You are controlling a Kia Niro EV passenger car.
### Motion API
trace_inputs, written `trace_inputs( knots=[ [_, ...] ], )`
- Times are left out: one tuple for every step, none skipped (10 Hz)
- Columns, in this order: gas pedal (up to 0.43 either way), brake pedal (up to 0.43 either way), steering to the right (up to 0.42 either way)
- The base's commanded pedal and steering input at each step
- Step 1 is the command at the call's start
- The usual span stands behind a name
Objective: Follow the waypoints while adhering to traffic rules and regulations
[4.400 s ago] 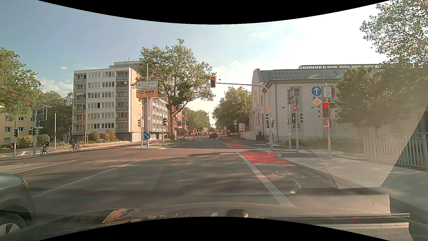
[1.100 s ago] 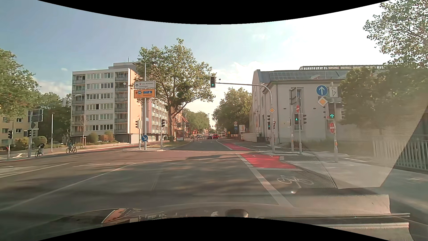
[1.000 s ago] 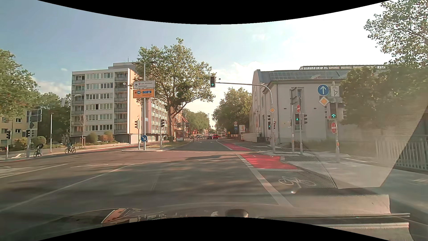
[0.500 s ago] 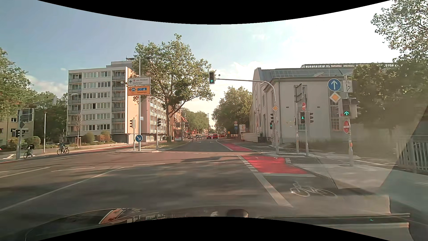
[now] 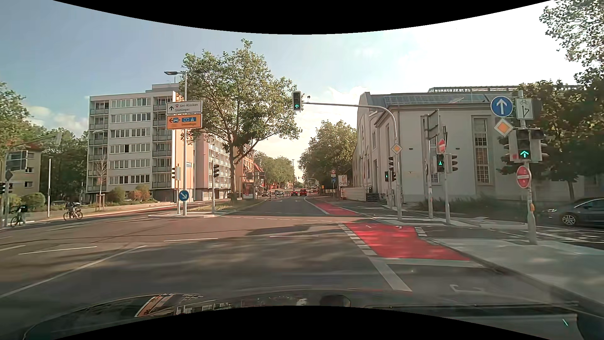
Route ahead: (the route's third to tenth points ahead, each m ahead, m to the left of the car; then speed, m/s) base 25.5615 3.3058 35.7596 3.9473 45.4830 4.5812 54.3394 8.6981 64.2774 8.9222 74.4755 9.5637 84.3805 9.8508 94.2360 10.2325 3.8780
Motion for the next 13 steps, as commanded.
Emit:
trace_inputs(
  knots=[
    [0.35,0.0,0.0],
    [0.35,0.0,-0.002],
    [0.35,0.0,-0.003],
    [0.35,0.0,-0.003],
    [0.339,0.0,-0.005],
    [0.339,0.0,-0.009],
    [0.339,0.0,-0.011],
    [0.331,0.0,-0.012],
    [0.311,0.0,-0.013],
    [0.311,0.0,-0.013],
    [0.299,0.0,-0.015],
    [0.299,0.0,-0.016],
    [0.299,0.0,-0.016]
  ],
)
